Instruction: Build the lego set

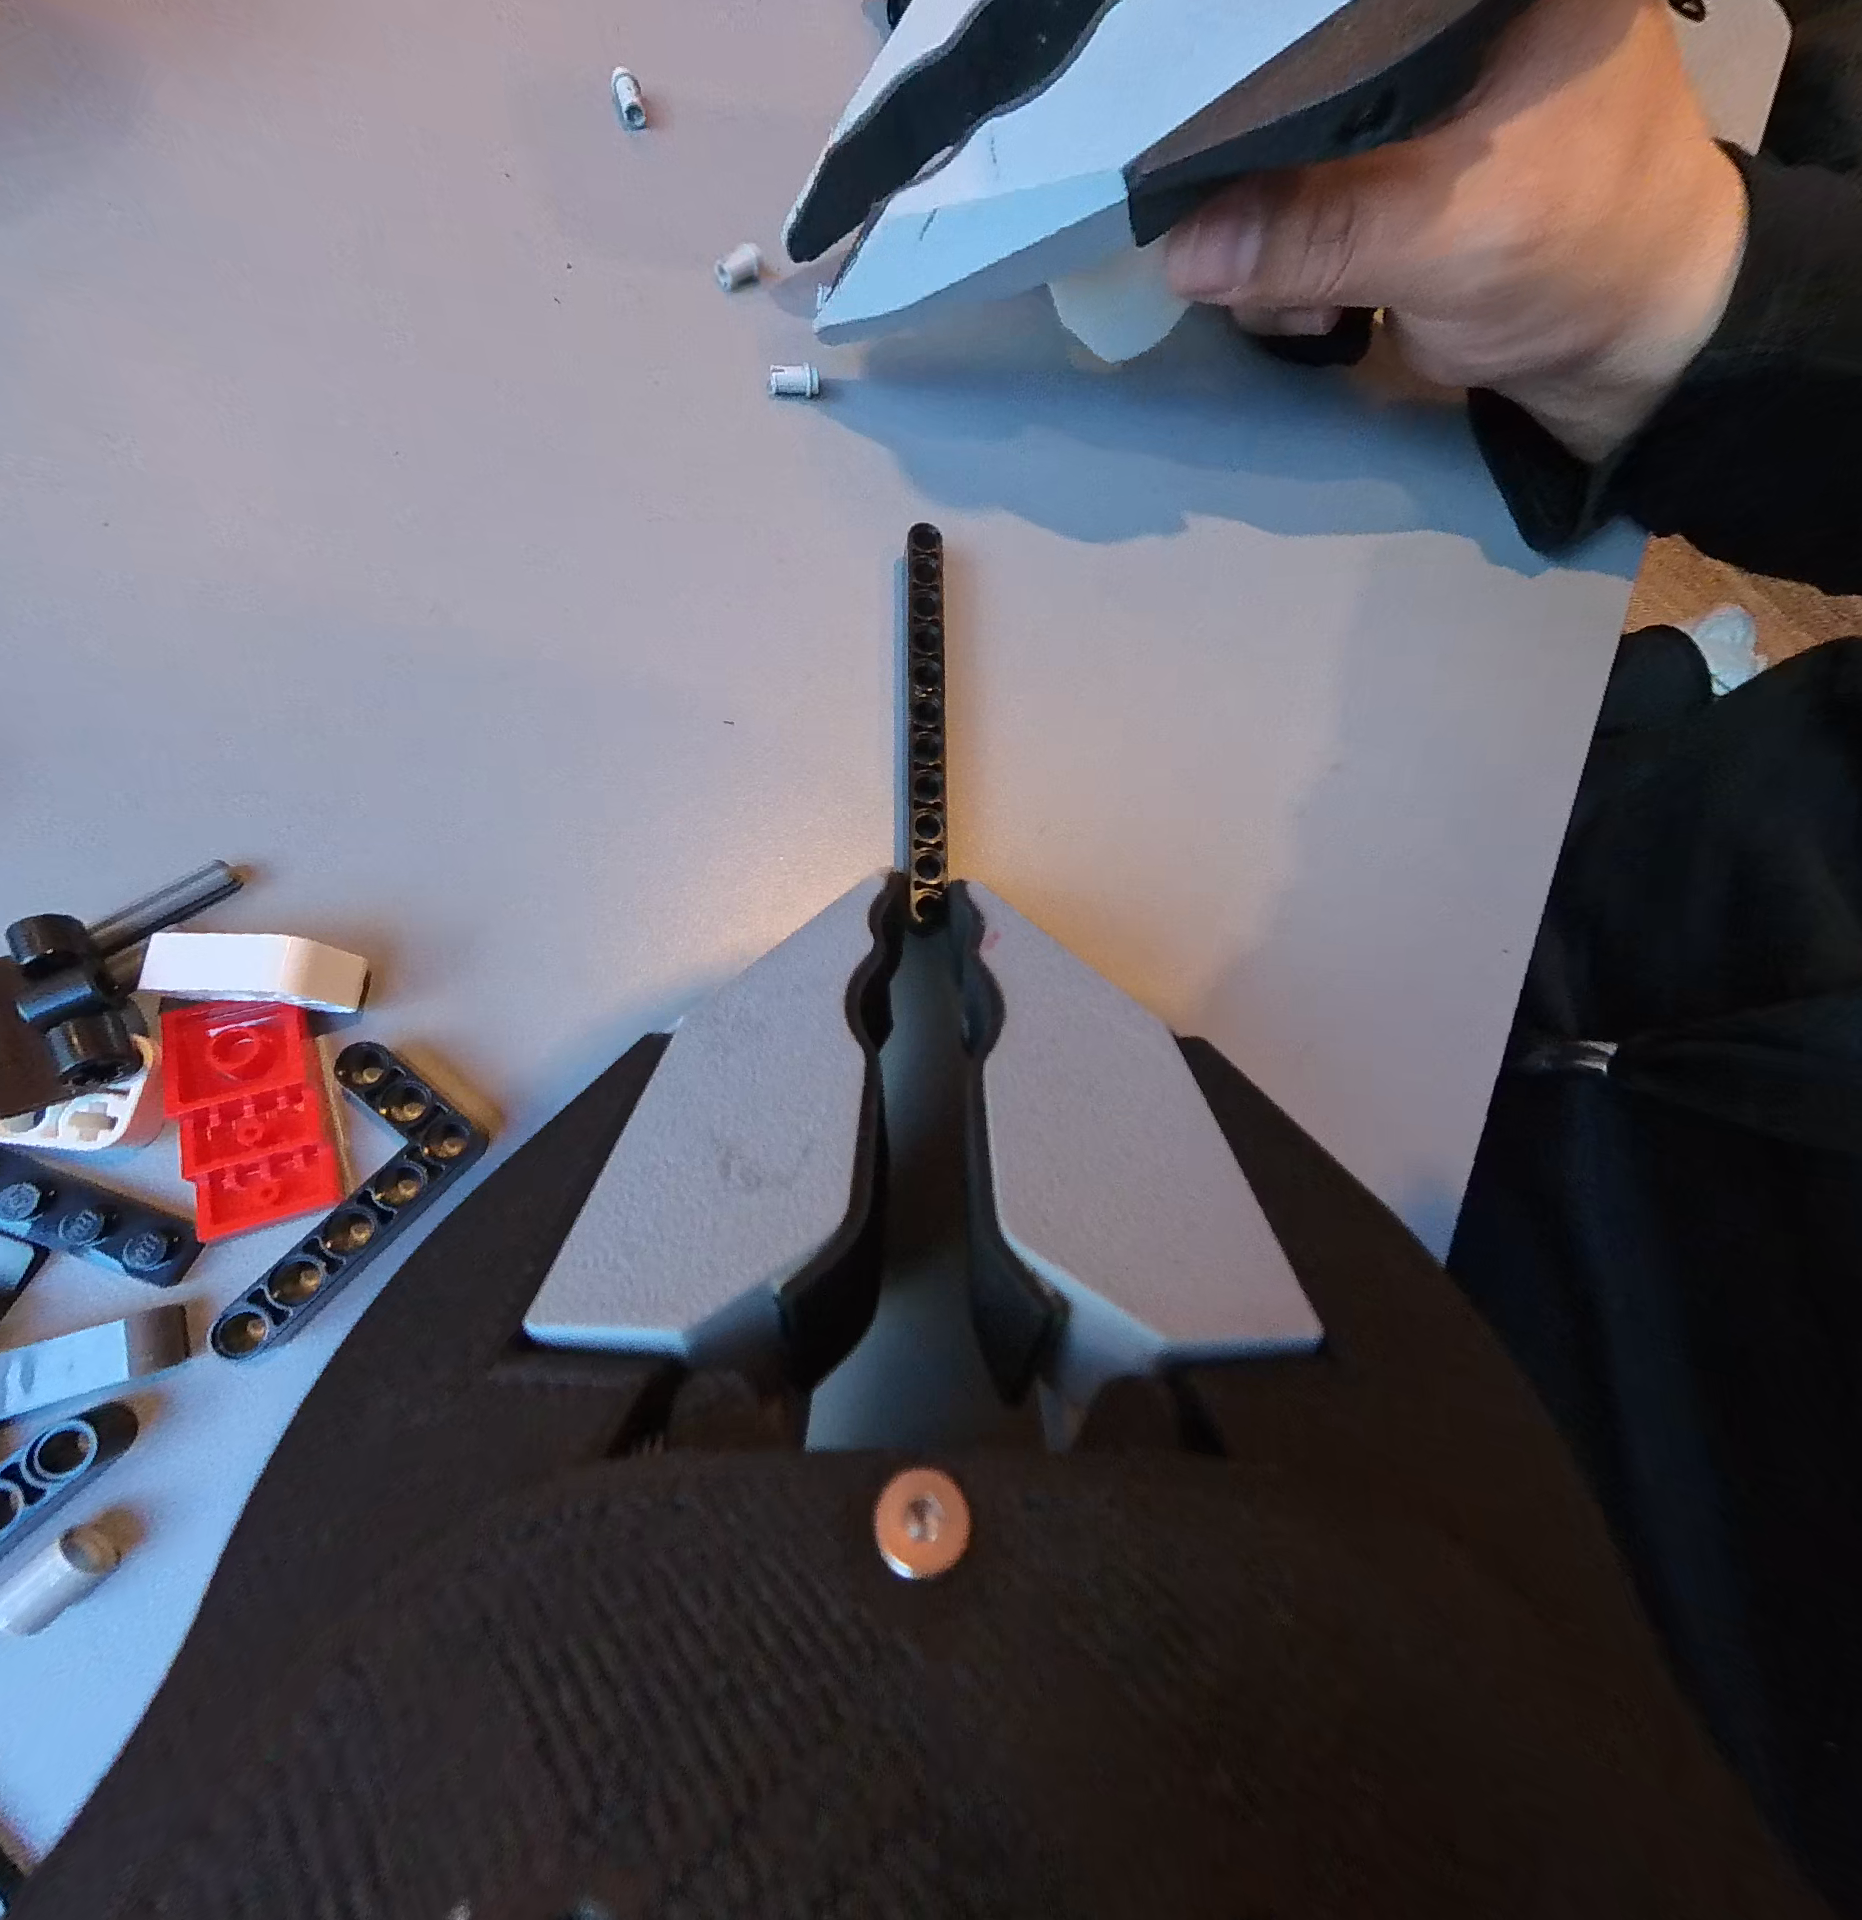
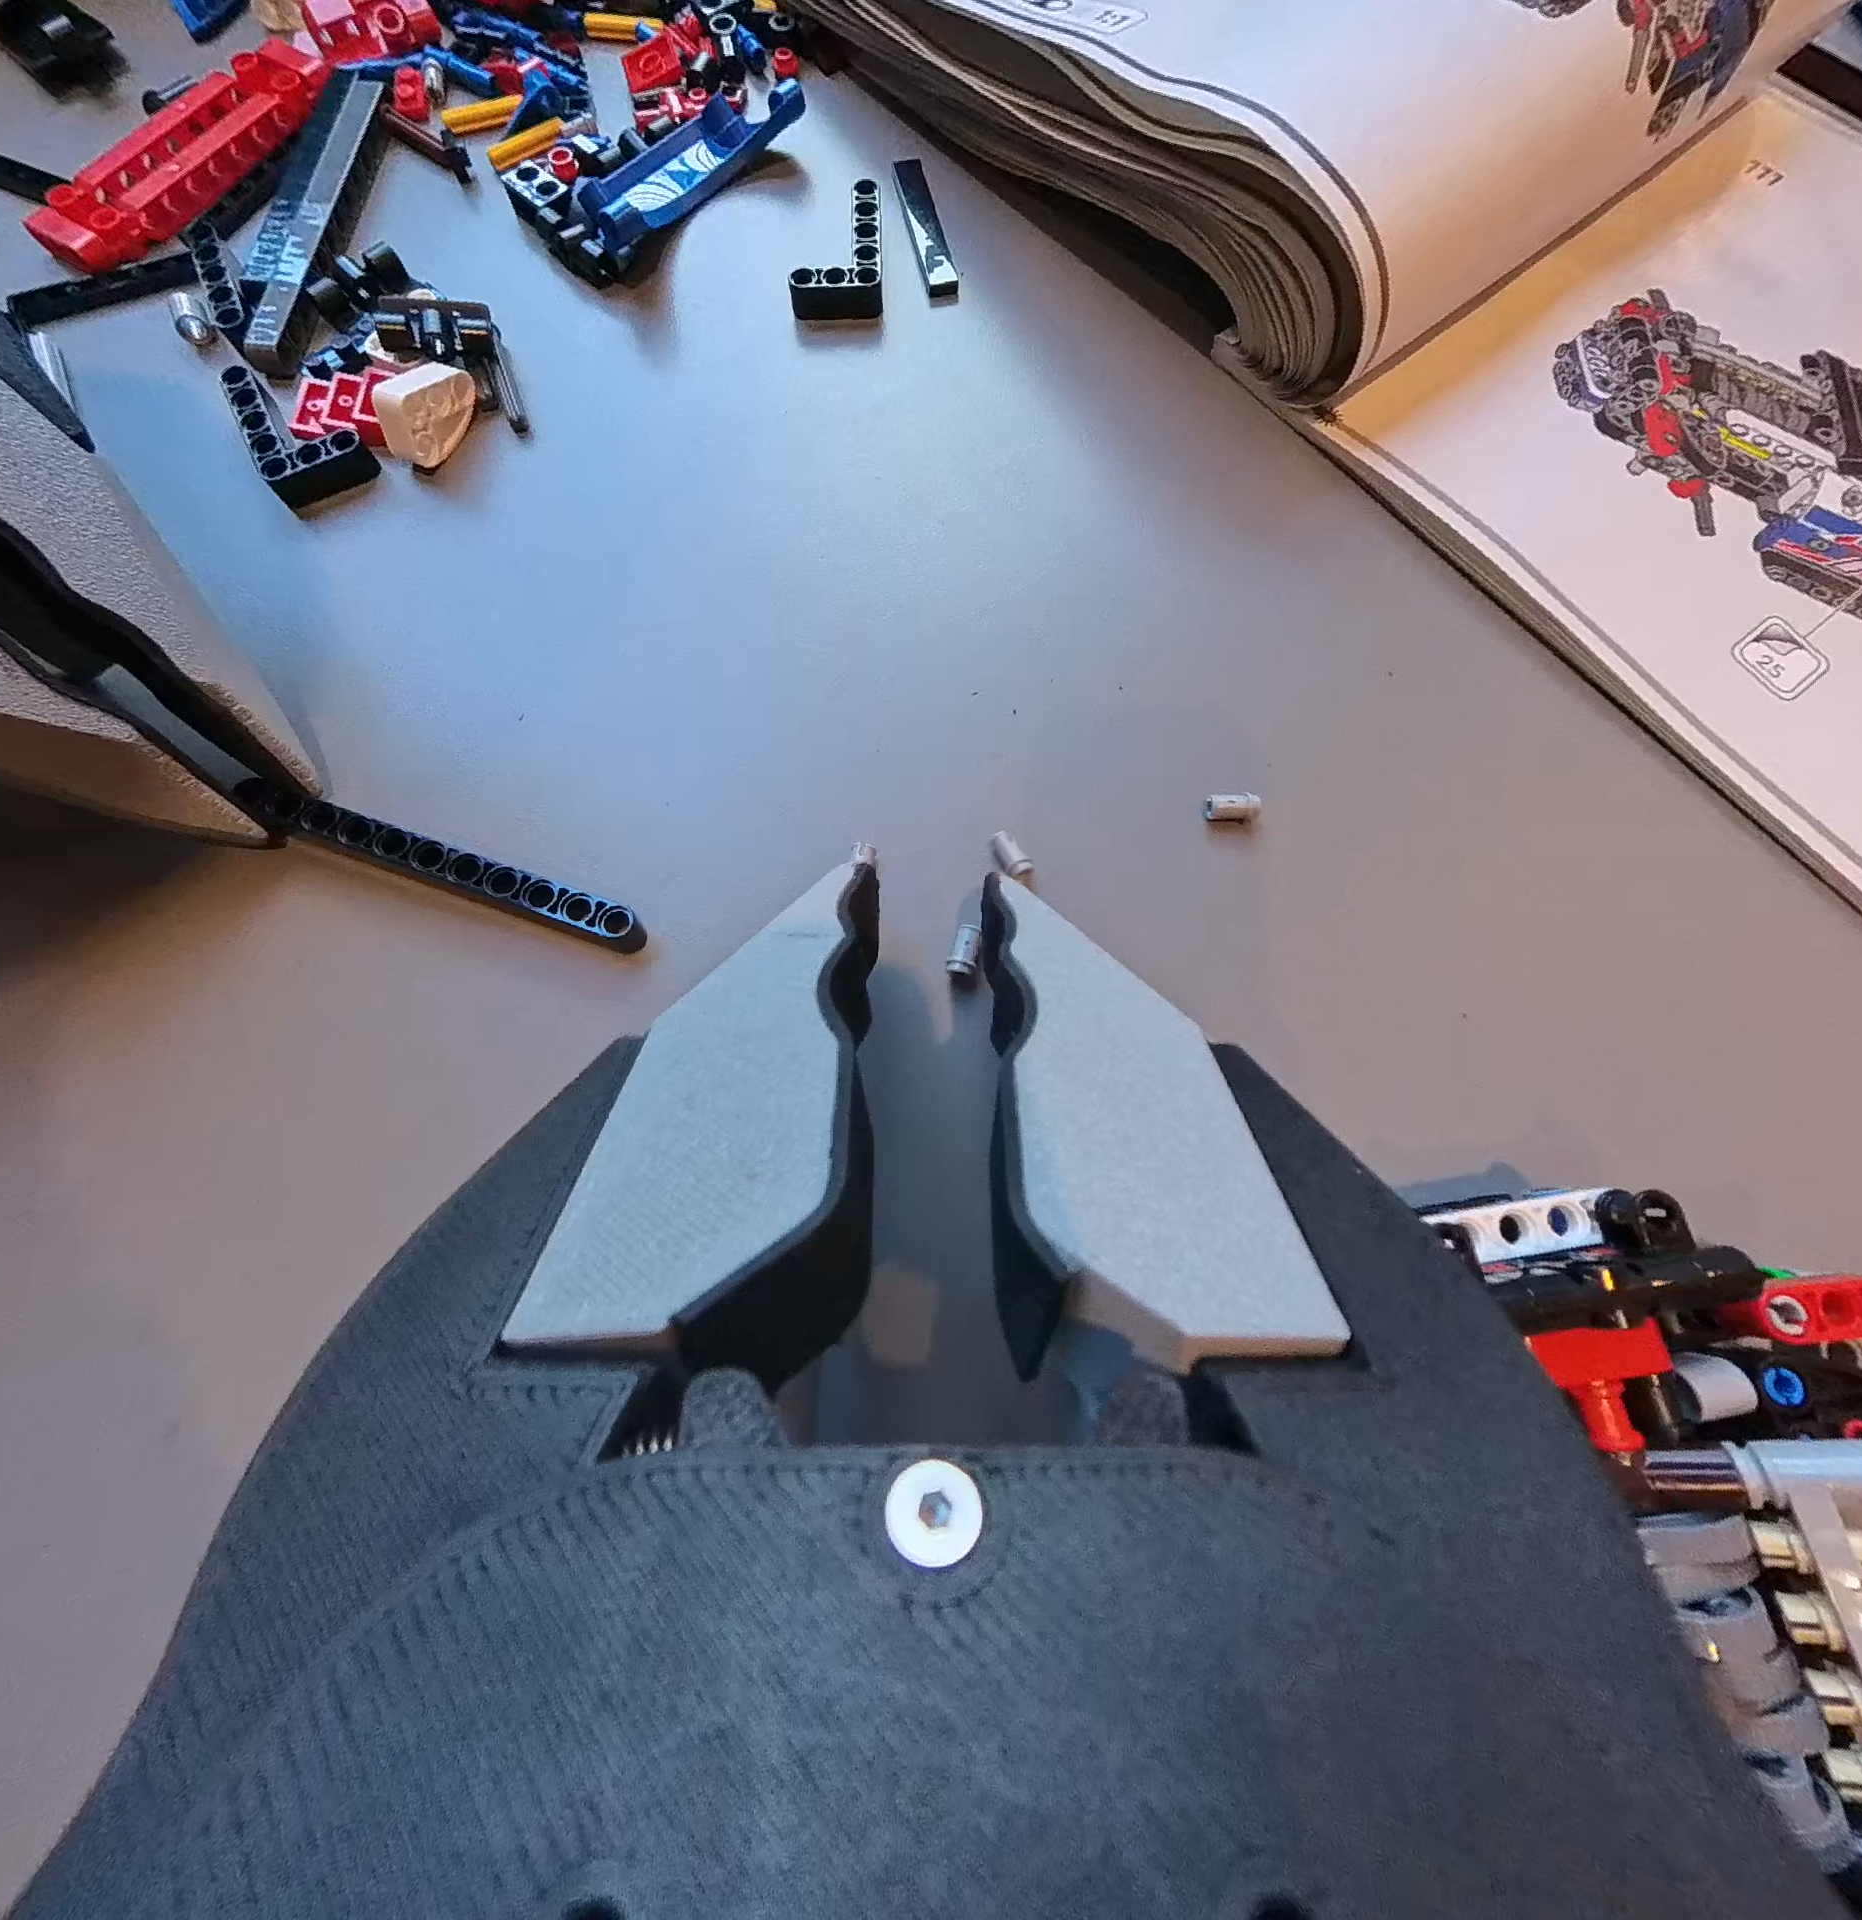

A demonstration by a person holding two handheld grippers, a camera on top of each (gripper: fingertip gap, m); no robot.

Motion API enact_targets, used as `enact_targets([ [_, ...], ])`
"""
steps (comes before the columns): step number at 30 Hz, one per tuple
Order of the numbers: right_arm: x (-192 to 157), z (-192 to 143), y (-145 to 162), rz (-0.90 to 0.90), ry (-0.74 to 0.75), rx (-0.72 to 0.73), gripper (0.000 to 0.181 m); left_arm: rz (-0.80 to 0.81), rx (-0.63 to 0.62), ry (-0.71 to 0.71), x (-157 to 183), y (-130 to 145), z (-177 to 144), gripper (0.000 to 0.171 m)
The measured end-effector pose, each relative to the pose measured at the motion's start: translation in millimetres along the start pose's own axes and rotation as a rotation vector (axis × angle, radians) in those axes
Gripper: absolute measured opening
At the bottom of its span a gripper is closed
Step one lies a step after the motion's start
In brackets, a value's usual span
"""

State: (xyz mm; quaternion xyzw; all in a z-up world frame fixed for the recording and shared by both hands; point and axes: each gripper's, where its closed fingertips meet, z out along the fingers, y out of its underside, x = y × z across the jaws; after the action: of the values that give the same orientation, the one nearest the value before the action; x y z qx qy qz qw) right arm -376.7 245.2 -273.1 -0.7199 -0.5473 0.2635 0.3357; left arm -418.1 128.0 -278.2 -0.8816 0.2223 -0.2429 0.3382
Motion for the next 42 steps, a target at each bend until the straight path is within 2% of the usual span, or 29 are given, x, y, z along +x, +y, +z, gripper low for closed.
enact_targets([
  [21,0.1,2.5,2.2,0.002,-0.002,-0.019,0.018,-0.008,0.000,0.011,0.7,0.1,-0.1,0.005],
  [28,7.8,-12.2,-10.3,0.022,0.049,0.103,0.019,-0.003,0.002,-0.001,-0.3,-0.3,0.2,0.005],
  [42,-8.6,4.9,3.6,-0.044,-0.026,-0.037,0.025,-0.006,0.002,-0.002,-0.7,-0.3,-0.1,0.005],
])
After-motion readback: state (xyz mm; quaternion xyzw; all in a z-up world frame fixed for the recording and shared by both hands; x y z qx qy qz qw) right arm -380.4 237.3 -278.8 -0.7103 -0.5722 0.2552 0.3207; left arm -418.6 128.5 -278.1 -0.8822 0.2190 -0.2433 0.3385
